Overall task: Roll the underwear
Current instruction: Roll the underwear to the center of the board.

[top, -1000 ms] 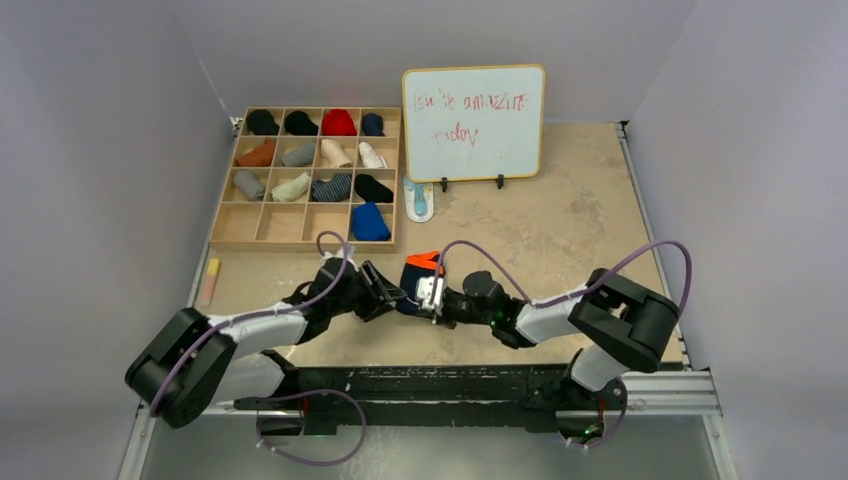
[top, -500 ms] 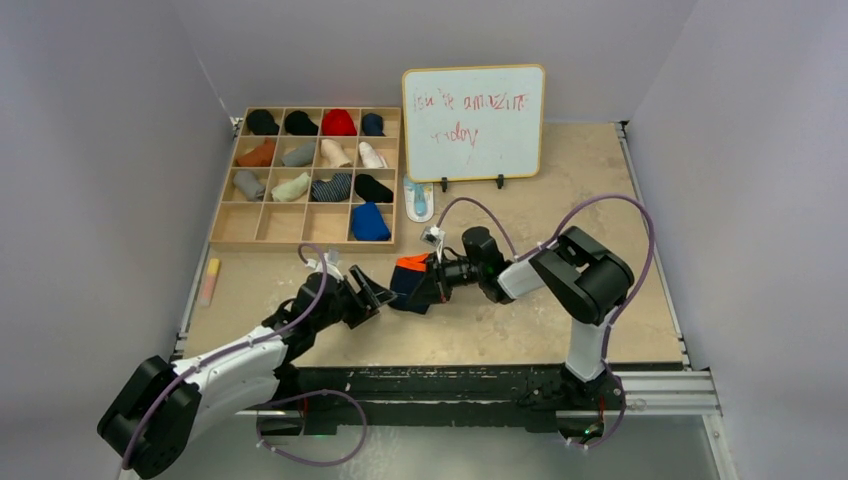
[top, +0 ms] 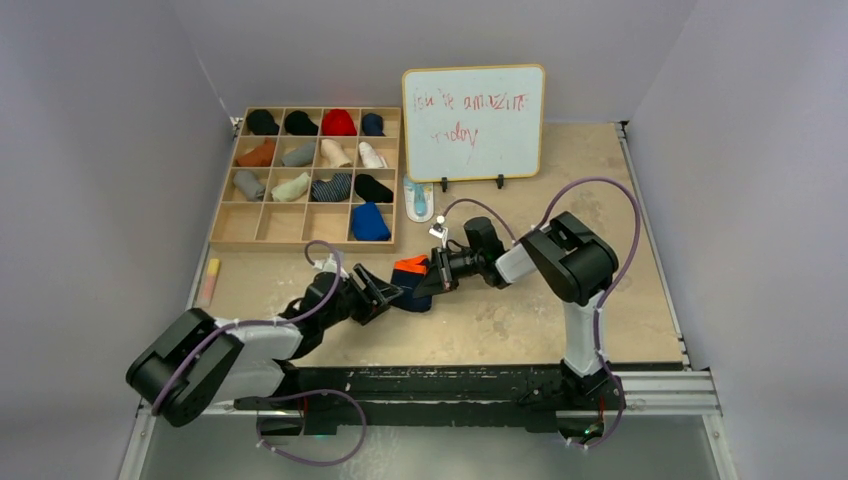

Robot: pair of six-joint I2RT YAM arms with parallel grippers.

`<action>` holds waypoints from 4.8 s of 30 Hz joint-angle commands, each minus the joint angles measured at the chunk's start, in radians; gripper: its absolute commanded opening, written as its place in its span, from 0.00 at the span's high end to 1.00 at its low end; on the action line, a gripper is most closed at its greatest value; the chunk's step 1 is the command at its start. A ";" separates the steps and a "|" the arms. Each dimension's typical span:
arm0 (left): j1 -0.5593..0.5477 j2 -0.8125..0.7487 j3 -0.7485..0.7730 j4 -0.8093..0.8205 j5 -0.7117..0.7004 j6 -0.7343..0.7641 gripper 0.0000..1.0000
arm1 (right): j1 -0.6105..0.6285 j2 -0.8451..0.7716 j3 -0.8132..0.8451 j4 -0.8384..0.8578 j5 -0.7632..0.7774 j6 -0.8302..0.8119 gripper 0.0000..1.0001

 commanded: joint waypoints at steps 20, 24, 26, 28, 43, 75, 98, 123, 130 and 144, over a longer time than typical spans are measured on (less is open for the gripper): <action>0.000 0.229 0.067 -0.093 -0.065 0.018 0.87 | 0.054 -0.355 -0.112 -0.284 0.471 -0.468 0.40; -0.002 0.209 0.086 -0.133 -0.070 0.023 0.88 | 0.210 -0.496 -0.199 -0.209 0.780 -0.767 0.37; -0.004 0.206 0.095 -0.147 -0.070 0.026 0.89 | 0.288 -0.526 -0.246 -0.126 0.905 -0.881 0.37; -0.005 0.207 0.101 -0.154 -0.070 0.028 0.89 | 0.343 -0.535 -0.290 -0.034 0.979 -0.958 0.37; -0.005 0.201 0.137 -0.208 -0.065 0.057 0.92 | 0.579 -0.392 -0.318 0.217 1.197 -1.328 0.38; -0.010 0.118 0.029 0.014 -0.026 0.031 0.30 | 0.147 -0.219 -0.225 0.144 0.215 -0.346 0.97; -0.019 0.255 0.190 -0.129 0.005 0.058 0.97 | 0.111 -0.538 -0.210 -0.253 0.497 -0.705 0.48; -0.030 0.206 0.250 -0.264 0.000 0.042 1.00 | 0.606 -0.362 -0.171 -0.244 1.350 -1.133 0.75; -0.029 0.119 0.203 -0.239 -0.034 0.043 0.63 | 0.544 -0.432 -0.172 -0.318 1.022 -0.975 1.00; -0.032 -0.110 0.023 -0.099 -0.104 0.035 0.31 | 0.136 -0.226 -0.038 -0.128 0.032 -0.274 1.00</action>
